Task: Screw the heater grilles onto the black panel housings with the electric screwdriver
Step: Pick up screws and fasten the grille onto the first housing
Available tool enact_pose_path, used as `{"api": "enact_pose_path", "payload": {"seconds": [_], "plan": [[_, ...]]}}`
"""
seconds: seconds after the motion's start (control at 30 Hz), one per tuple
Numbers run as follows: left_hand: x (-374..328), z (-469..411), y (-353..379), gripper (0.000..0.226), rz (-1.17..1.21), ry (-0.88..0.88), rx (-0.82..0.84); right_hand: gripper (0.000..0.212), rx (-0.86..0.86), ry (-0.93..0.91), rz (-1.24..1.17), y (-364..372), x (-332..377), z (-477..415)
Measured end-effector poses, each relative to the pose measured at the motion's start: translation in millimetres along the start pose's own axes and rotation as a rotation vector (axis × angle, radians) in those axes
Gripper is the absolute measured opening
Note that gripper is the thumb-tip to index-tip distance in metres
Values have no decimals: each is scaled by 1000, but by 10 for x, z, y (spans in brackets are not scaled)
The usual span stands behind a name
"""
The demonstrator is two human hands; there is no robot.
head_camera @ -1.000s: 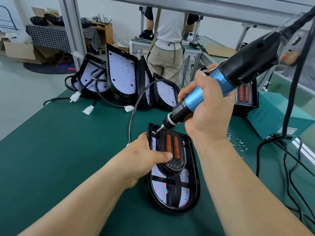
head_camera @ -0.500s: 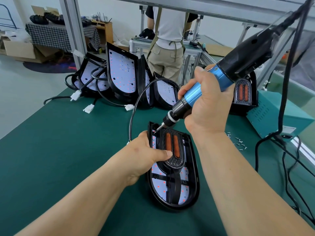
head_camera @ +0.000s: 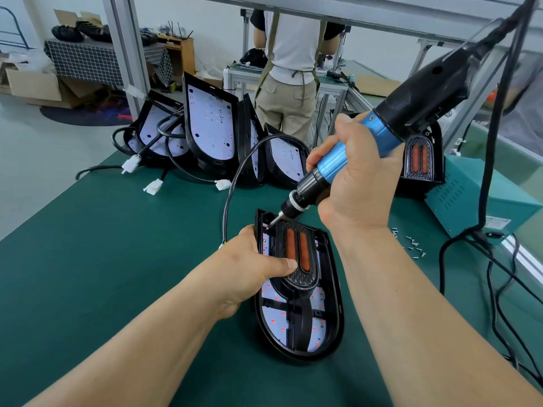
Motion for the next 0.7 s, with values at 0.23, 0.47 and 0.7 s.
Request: {"api": "enact_pose_path", "payload": {"seconds": [0.23, 0.47, 0.7], "plan": [[38, -21, -9, 47, 34, -21, 1, 35, -11, -17, 56, -9, -17, 3], [3, 7, 11, 65, 17, -4, 7, 33, 5, -10, 65, -32, -17, -8], [18, 12, -5, 43, 10, -19, 10, 31, 4, -2, 9, -62, -10, 3]]}}
Point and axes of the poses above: each hand's wrist, its own z-axis away from the middle knuckle, its own y-axis out of the palm, x = y × z, the point moved 1 cm from there along -z, towards the middle knuckle, and after that the axes turned 8 degrees about -x, right-handed, at the moved point
